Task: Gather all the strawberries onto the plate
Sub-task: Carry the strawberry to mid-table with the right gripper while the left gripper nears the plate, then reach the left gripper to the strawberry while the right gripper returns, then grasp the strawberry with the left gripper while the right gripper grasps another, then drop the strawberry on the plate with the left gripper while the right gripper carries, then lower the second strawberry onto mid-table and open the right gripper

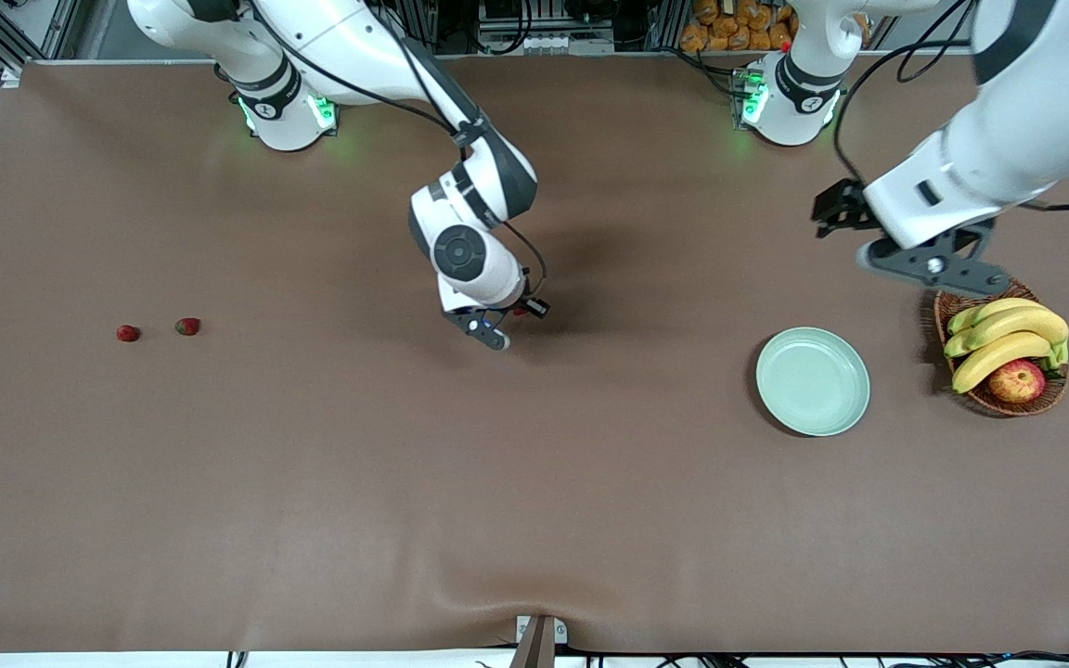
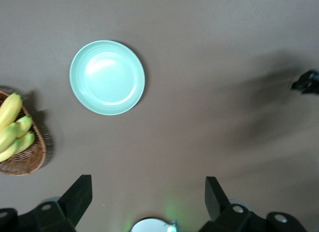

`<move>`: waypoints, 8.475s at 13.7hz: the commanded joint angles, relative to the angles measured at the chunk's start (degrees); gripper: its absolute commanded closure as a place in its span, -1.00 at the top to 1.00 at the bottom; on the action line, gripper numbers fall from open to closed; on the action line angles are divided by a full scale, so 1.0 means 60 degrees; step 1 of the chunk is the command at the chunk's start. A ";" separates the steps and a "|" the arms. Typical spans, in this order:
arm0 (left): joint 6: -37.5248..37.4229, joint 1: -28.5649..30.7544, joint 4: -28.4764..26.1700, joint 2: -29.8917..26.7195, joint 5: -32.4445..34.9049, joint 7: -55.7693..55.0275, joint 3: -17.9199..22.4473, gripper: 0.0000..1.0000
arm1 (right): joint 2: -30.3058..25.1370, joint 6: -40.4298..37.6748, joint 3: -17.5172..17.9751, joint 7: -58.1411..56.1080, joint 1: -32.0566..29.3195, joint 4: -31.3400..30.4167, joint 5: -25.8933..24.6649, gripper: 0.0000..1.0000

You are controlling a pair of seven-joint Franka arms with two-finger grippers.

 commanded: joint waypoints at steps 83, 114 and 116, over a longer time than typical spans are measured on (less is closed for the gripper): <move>0.6260 0.1384 -0.2468 0.3868 0.2395 -0.2741 -0.0007 1.00 | -0.2729 -0.4634 -0.0605 -0.8125 -0.7143 -0.1585 -0.2704 -1.00; 0.6142 0.1047 -0.1926 0.3528 0.1327 -0.3766 -0.1458 1.00 | 0.1343 0.0184 -0.0619 0.2781 0.0112 0.2123 0.0594 1.00; 0.6230 0.1033 -0.1912 0.3630 0.1210 -0.3766 -0.1458 1.00 | 0.1154 -0.0135 -0.0634 0.2736 -0.0194 0.2239 0.0623 1.00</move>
